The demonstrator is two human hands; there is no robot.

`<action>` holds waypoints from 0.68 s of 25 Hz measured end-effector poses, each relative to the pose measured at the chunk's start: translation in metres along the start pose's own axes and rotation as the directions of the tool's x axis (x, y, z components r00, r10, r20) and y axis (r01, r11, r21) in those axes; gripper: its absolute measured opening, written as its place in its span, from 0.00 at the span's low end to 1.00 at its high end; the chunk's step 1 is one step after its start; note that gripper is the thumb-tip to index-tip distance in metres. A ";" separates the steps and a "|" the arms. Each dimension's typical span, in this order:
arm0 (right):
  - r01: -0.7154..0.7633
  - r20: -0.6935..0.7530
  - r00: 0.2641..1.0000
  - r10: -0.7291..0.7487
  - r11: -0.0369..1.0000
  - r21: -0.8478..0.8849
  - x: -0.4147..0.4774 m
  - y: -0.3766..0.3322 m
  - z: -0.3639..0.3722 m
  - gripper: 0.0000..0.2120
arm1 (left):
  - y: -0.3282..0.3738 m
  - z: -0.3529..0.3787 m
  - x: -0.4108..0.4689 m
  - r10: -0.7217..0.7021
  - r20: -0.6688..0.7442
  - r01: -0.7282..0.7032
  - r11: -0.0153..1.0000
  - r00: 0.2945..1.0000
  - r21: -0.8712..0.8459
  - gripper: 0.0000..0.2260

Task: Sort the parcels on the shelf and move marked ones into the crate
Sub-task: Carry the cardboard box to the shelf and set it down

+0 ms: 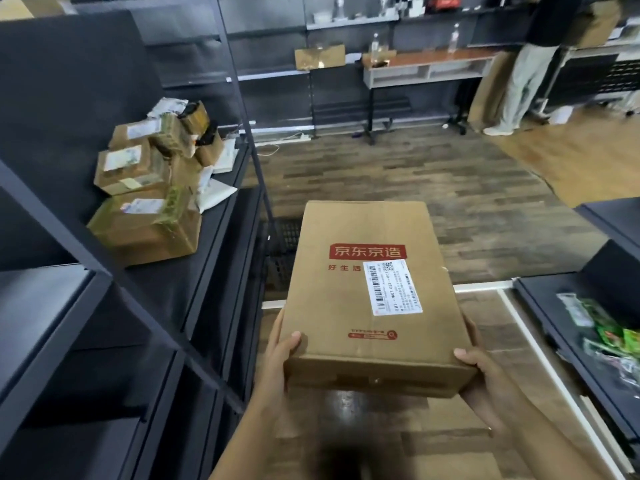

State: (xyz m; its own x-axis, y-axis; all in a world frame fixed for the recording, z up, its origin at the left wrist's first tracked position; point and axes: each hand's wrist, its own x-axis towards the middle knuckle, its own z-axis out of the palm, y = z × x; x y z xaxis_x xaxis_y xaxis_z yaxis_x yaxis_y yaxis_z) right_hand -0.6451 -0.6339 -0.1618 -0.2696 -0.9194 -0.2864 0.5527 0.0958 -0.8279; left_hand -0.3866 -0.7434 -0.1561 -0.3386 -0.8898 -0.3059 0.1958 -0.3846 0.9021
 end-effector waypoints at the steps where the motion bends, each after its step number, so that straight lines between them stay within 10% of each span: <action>1: -0.008 0.004 1.000 0.008 1.000 0.007 0.013 -0.002 -0.001 0.34 | 0.002 0.002 0.012 0.004 -0.008 -0.004 1.000 1.000 -0.010 0.31; 17: -0.063 -0.002 0.998 0.063 0.990 -0.127 0.254 -0.082 -0.077 0.29 | -0.014 0.095 0.220 0.031 -0.208 -0.053 0.993 0.978 -0.102 0.34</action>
State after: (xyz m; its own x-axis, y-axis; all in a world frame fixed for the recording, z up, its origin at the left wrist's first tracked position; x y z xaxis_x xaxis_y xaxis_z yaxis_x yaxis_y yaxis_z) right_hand -0.8193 -0.8459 -0.2034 -0.2360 -0.9106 -0.3392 0.4638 0.2011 -0.8628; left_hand -0.5508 -0.9104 -0.2071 -0.1335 -0.9327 -0.3349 0.3064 -0.3602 0.8811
